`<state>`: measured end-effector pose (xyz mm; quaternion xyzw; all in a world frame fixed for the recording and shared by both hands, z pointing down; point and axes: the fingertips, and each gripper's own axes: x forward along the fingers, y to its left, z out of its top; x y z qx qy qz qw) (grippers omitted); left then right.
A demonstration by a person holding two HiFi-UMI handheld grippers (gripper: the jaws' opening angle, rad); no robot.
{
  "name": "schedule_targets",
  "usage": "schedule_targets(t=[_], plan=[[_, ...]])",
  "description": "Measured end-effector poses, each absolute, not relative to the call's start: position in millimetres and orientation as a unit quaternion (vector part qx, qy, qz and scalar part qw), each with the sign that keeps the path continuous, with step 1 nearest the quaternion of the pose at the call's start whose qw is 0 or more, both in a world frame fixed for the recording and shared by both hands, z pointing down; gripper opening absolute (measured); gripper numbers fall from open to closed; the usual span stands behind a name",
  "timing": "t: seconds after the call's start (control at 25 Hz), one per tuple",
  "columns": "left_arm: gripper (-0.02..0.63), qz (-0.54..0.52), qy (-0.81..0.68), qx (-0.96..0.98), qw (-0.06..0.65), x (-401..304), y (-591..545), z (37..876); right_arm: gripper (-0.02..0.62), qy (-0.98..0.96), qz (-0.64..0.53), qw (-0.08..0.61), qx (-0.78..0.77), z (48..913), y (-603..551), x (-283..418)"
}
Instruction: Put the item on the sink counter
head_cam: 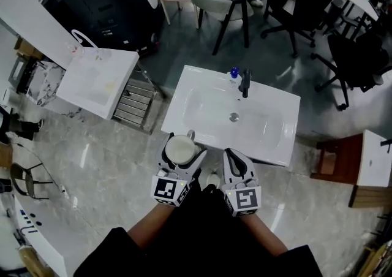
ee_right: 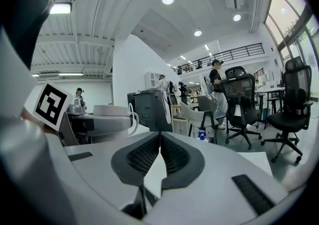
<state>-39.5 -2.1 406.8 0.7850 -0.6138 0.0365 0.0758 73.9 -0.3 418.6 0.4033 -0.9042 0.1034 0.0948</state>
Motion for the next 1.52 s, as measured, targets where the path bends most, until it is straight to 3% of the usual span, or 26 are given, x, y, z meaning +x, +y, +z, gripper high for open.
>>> schedule_targets(t=[0.4, 1.0, 1.2, 1.52], plan=[[0.466, 0.034, -0.601, 0.796, 0.065, -51, -68, 409, 0.034, -0.877, 0.100, 0.103, 0.459, 421, -64, 85], [0.466, 0.035, -0.563, 0.821, 0.081, -104, -197, 433, 0.034, -0.854, 0.098, 0.120, 0.497, 427, -190, 14], [0.466, 0.024, -0.559, 0.823, 0.101, -118, -237, 449, 0.034, -0.846, 0.097, 0.139, 0.506, 439, -221, 0], [0.466, 0.091, -0.517, 0.847, 0.087, -111, -308, 515, 0.034, -0.808, 0.128, 0.162, 0.551, 459, -241, 1]])
